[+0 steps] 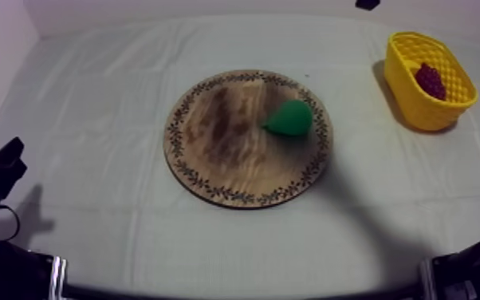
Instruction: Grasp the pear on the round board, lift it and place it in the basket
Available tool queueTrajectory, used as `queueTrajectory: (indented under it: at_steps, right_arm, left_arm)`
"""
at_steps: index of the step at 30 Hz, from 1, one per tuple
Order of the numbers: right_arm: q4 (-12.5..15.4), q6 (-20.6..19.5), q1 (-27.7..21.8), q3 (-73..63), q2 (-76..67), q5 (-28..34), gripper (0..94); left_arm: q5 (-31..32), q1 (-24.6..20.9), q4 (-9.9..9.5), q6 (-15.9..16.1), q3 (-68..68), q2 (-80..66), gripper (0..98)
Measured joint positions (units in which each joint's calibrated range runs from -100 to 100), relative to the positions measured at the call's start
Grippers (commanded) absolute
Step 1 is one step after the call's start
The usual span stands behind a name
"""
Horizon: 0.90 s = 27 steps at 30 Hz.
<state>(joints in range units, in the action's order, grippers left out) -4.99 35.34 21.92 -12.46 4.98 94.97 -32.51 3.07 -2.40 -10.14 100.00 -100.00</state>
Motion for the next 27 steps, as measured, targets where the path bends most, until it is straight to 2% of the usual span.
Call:
queueTrajectory:
  at_steps: [9,15,23,27]
  right_arm:
    - [-1.8,-2.1,0.8,0.1,8.8,2.5,0.6]
    - [-1.9,-4.6,0.7,2.5,12.2,2.9,1.3]
    - [-0.4,-6.4,0.7,3.9,13.1,3.1,16.9]
    - [-0.5,-7.0,0.7,4.0,13.1,3.0,29.8]
  left_arm:
    - [0.0,0.0,0.0,0.0,0.0,0.0,0.1]
    - [0.0,0.0,0.0,0.0,0.0,0.0,0.1]
    - [0.0,0.0,0.0,0.0,0.0,0.0,0.1]
    - [0.0,0.0,0.0,0.0,0.0,0.0,0.1]
